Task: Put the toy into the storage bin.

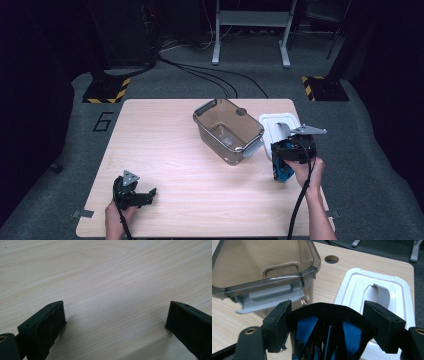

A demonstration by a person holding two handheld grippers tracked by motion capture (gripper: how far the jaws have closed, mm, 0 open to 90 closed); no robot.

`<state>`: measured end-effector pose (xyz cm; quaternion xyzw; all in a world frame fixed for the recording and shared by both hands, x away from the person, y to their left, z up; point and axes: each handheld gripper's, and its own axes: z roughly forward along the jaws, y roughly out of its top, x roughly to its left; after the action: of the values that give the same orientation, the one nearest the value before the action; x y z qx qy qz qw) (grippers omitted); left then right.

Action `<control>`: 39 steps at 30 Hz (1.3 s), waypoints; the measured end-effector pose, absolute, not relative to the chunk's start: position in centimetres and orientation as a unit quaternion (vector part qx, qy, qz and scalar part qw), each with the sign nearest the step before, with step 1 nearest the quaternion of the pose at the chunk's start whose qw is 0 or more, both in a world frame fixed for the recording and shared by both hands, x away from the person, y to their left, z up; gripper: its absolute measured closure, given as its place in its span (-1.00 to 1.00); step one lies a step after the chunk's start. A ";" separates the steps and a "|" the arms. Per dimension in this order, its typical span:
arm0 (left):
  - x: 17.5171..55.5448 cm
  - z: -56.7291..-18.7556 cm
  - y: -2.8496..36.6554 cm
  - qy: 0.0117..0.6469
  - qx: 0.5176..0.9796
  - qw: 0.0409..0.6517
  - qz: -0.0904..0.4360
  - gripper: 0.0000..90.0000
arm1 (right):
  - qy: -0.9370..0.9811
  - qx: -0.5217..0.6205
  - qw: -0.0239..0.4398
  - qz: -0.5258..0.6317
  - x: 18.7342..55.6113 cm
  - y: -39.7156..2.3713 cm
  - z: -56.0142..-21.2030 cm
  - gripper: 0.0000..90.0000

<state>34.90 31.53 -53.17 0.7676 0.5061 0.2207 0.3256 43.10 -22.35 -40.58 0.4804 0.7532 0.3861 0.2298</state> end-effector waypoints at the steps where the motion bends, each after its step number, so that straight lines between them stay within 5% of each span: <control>1: 34.9 -53.2 31.5 0.506 0.767 0.326 0.221 -0.95 | 0.753 0.482 0.231 0.385 43.3 -22.4 -40.5 -0.45; 39: 34.9 -53.1 31.6 0.506 0.769 0.325 0.218 -0.95 | 0.735 0.504 0.275 0.362 49.5 -22.9 -37.3 -0.45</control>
<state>34.91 31.56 -53.14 0.7689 0.5058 0.2180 0.3248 49.51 -22.95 -37.32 0.5036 0.7345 0.3624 0.2748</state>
